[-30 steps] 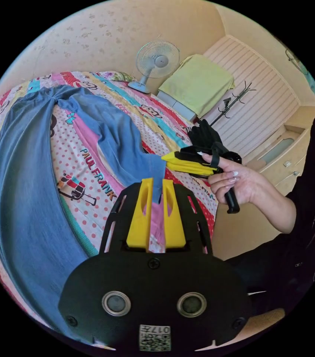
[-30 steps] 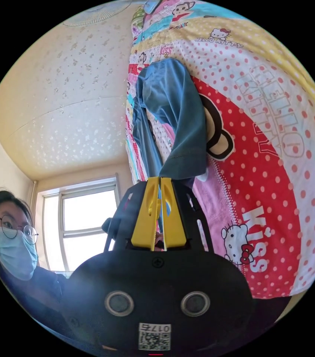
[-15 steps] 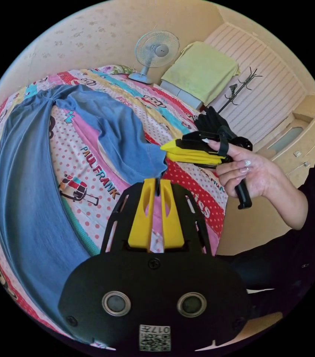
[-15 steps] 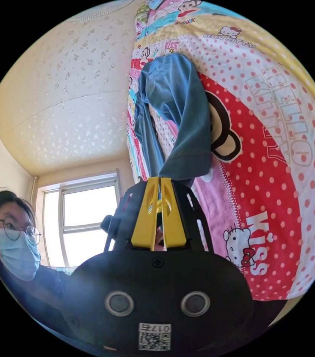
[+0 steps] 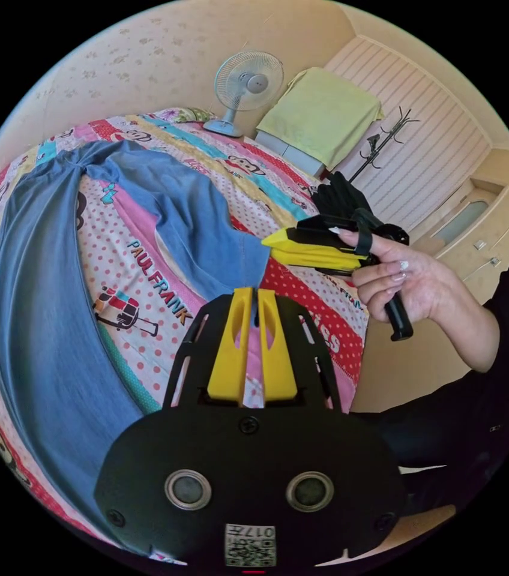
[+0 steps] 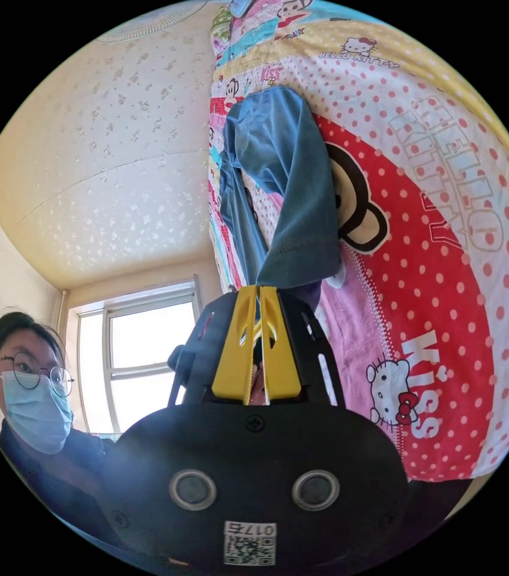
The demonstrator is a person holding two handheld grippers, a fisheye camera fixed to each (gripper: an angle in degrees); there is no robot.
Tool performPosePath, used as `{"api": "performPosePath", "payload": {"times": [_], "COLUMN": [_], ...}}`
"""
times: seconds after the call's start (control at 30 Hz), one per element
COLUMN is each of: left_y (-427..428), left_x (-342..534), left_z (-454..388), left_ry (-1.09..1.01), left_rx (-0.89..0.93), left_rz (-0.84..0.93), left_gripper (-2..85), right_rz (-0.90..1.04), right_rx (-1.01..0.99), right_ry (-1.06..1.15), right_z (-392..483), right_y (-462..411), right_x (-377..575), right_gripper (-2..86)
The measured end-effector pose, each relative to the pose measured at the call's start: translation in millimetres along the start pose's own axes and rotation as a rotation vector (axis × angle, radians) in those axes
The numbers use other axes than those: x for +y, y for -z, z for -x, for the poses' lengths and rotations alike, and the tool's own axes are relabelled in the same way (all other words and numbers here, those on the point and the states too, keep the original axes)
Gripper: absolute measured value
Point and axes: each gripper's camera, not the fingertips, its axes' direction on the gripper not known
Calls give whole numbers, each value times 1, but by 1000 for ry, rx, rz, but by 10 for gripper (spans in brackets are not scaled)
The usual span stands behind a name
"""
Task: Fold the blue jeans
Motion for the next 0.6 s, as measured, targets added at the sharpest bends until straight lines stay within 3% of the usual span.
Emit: {"api": "performPosePath", "payload": {"times": [0.33, 0.6], "left_y": [4, 17], "left_x": [32, 41], "left_z": [41, 53], "left_ry": [142, 136], "left_rx": [96, 86], "left_rz": [-122, -163], "left_gripper": [-7, -8], "right_rz": [34, 101], "right_rx": [-2, 399], "right_ry": [128, 498], "right_z": [18, 66], "right_y": [17, 6], "right_x": [12, 54], "right_gripper": [60, 108]}}
